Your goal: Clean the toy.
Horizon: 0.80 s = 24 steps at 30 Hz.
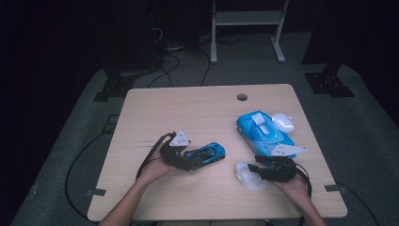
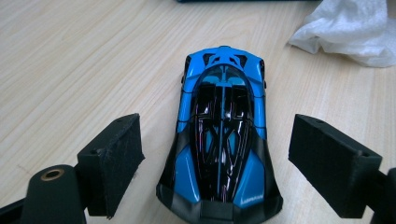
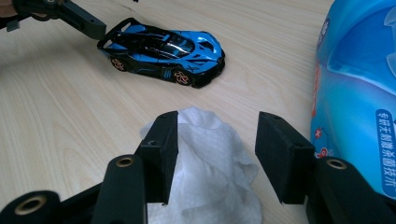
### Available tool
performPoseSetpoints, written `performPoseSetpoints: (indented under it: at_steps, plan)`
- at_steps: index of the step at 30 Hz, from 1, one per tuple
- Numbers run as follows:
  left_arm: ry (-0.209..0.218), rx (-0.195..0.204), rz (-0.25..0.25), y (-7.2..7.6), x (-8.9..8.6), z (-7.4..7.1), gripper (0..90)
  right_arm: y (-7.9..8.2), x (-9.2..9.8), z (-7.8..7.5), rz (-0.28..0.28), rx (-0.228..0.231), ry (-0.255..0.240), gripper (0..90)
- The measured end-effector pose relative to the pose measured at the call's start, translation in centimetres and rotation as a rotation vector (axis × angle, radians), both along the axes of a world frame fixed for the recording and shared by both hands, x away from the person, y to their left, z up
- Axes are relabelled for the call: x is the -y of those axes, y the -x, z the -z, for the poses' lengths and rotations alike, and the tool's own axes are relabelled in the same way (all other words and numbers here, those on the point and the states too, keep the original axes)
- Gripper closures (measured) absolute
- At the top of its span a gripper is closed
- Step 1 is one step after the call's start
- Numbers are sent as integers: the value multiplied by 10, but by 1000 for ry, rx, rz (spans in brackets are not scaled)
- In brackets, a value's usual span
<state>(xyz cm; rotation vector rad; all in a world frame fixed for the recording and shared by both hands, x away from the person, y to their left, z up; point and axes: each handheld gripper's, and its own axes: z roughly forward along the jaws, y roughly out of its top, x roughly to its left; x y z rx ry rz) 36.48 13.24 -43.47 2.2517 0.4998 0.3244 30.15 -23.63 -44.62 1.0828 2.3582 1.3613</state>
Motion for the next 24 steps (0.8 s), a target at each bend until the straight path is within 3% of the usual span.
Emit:
performPoseSetpoints:
  at_steps: [24]
  plan:
    - [32, 5, -54, 17, -33, 8, 169, 1, 0, 1, 1, 7, 1, 469]
